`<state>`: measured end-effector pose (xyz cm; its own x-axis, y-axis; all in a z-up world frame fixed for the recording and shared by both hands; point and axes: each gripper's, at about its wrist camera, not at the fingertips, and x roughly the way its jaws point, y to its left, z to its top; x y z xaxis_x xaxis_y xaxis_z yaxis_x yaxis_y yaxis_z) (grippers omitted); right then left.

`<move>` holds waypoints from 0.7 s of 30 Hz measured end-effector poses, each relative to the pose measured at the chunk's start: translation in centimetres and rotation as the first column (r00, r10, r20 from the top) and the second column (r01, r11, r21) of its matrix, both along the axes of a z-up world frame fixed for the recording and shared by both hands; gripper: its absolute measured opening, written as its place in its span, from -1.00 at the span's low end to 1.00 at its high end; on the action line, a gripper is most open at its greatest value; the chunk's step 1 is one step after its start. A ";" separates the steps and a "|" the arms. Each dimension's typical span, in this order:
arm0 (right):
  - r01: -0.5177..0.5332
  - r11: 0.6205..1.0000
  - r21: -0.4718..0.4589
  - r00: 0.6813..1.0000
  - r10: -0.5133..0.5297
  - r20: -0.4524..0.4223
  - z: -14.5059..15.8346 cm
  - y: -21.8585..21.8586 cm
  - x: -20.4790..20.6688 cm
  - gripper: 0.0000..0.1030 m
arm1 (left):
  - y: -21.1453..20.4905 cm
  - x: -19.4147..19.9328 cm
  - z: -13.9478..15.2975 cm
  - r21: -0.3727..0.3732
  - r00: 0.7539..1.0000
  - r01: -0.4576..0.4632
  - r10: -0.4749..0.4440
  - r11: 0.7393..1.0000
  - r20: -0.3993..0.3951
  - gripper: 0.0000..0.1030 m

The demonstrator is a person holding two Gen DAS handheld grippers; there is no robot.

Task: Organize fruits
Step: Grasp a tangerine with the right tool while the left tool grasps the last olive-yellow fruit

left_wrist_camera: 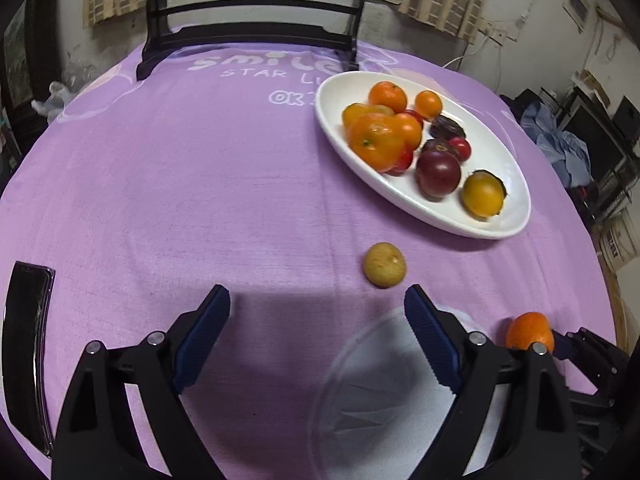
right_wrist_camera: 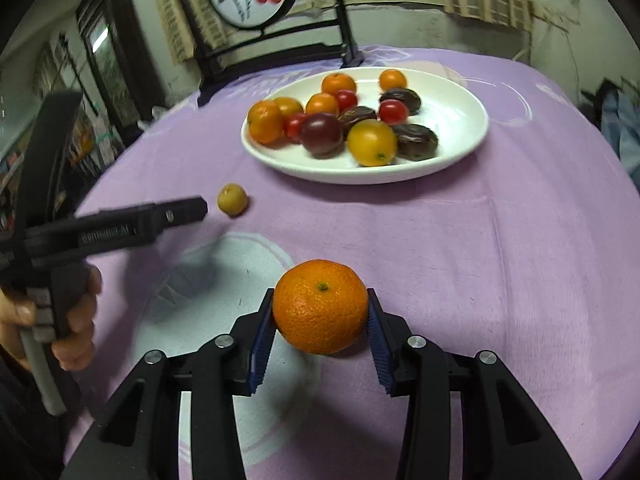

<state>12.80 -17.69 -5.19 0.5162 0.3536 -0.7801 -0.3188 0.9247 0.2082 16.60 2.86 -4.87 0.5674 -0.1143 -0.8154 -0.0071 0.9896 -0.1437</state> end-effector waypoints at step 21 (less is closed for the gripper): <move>0.041 0.999 0.001 0.998 -0.041 0.043 1.0 -1.8 -0.4 -0.15 | -6.3 2.7 -1.3 0.163 0.994 0.110 -0.109 0.980 -0.017 -0.35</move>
<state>12.44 -19.49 -4.16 0.5636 0.3311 -0.7568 -0.2891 0.9373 0.1948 19.30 -3.46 -6.14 0.5521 -0.0398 -0.8328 0.1018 0.9946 0.0199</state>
